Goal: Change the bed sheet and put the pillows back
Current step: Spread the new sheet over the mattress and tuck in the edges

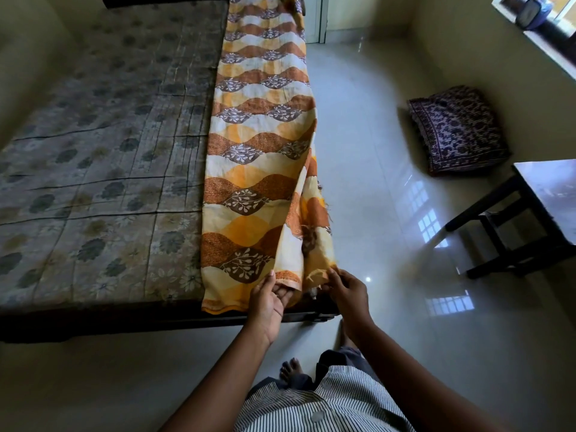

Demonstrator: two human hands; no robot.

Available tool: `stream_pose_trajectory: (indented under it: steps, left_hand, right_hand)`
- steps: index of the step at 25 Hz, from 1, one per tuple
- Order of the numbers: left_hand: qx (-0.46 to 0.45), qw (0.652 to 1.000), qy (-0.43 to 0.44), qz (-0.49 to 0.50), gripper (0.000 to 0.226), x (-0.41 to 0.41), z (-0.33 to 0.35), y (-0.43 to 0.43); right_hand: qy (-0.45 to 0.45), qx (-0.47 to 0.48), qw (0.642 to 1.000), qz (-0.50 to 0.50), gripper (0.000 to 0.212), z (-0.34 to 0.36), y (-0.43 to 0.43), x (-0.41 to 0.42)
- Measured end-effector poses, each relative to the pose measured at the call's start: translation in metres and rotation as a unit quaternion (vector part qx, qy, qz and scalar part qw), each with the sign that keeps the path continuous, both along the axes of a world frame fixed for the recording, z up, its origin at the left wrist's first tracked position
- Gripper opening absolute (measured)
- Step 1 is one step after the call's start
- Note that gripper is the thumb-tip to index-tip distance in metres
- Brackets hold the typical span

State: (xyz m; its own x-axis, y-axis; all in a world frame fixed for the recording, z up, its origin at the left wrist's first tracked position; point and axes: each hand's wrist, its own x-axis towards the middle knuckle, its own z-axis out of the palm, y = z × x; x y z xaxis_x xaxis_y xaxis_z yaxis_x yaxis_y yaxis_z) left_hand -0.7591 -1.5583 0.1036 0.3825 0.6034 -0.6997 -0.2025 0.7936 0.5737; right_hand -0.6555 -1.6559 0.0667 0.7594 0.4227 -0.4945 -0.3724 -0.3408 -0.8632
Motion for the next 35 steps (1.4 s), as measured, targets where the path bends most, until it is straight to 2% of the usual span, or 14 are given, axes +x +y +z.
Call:
stream_pose_trajectory:
  steps: [2,9,12,14,17,20,22,25,27,28,29,31,32,35]
  left_hand:
    - [0.009,1.0,0.018,0.001,0.014,-0.008,-0.002,0.008]
    - [0.023,0.999,0.026,-0.034,0.019,-0.024,-0.01,0.011]
    - [0.048,0.995,0.046,-0.075,0.018,-0.025,-0.017,0.011]
    - [0.077,0.985,0.084,-0.13,0.025,-0.026,-0.024,0.011]
    - [0.159,0.942,0.159,-0.249,0.035,-0.02,-0.024,0.013]
    - [0.283,0.868,0.22,-0.344,0.025,-0.006,-0.012,0.015]
    - [0.332,0.815,0.224,-0.42,0.022,0.007,-0.006,0.02]
    - [0.403,0.716,0.225,-0.524,0.026,0.022,-0.001,0.038]
    - [0.474,0.65,0.261,-0.533,0.036,0.036,0.001,0.068]
    - [0.532,0.6,0.262,-0.538,0.045,0.045,0.0,0.086]
    - [0.594,0.527,0.249,-0.554,0.053,0.058,-0.002,0.105]
    - [0.689,0.343,0.202,-0.606,0.063,0.093,-0.002,0.137]
    - [0.714,0.248,0.175,-0.631,0.062,0.111,0.0,0.149]
    - [0.748,-0.001,0.104,-0.656,0.045,0.149,-0.004,0.172]
  right_hand:
    - [-0.012,-0.02,0.999,-0.033,0.014,-0.008,-0.023,0.011]
    - [0.033,-0.132,0.985,-0.103,0.019,-0.033,-0.053,0.031]
    - [-0.029,-0.17,0.984,-0.053,0.023,-0.023,-0.049,0.023]
    - [-0.105,-0.143,0.984,0.008,0.021,-0.007,-0.044,0.013]
    - [-0.127,-0.089,0.982,0.107,0.02,0.021,-0.022,0.007]
    - [-0.073,-0.062,0.98,0.175,0.033,0.035,0.017,0.019]
    - [-0.067,-0.079,0.972,0.211,0.044,0.04,0.045,0.029]
    - [-0.142,-0.186,0.936,0.263,0.026,0.035,0.067,0.041]
    - [-0.155,-0.228,0.928,0.251,0.023,0.034,0.068,0.047]
    - [-0.162,-0.242,0.923,0.252,0.024,0.034,0.068,0.047]
    - [-0.176,-0.256,0.915,0.256,0.026,0.034,0.068,0.046]
    - [-0.217,-0.288,0.895,0.261,0.028,0.035,0.074,0.039]
    - [-0.233,-0.303,0.888,0.255,0.027,0.038,0.078,0.033]
    - [-0.264,-0.324,0.884,0.209,0.023,0.044,0.094,0.015]
